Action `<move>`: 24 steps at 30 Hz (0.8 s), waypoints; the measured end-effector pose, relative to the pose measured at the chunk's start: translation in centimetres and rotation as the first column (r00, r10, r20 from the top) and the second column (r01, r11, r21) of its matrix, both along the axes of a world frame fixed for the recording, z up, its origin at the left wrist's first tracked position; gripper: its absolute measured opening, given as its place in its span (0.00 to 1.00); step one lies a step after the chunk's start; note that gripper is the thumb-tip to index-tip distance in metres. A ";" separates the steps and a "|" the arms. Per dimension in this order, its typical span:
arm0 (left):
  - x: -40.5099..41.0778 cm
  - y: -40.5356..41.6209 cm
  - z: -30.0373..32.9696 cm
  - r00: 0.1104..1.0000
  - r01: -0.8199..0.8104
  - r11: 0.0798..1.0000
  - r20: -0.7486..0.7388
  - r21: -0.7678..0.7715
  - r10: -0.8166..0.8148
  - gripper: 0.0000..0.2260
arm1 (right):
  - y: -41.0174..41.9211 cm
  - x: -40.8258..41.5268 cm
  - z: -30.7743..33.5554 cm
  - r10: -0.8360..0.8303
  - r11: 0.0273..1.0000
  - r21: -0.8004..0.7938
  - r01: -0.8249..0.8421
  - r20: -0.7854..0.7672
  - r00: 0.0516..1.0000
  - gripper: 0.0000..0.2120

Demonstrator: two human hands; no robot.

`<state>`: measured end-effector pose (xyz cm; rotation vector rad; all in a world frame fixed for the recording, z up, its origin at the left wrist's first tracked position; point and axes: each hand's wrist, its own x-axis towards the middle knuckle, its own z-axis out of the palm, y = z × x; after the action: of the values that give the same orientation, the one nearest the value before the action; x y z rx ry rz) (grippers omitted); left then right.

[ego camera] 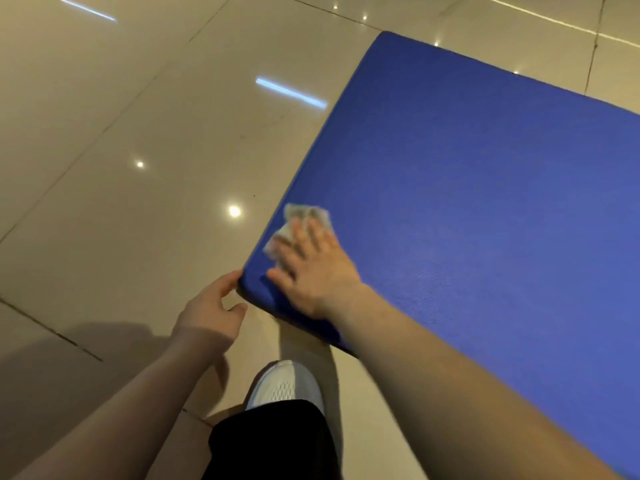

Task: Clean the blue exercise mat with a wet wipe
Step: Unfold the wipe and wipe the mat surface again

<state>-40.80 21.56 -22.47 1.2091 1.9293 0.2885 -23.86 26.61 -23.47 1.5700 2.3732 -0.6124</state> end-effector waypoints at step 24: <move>7.6 -1.0 1.6 0.606 0.738 0.675 -0.423 -0.017 -0.673 0.23 | -13.9 10.2 -2.8 -0.193 0.954 0.224 0.199 -0.050 0.980 0.36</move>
<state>-33.23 20.57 -20.85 2.1788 1.5717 -0.2653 -13.69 12.72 -26.27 1.9235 2.3968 -0.4104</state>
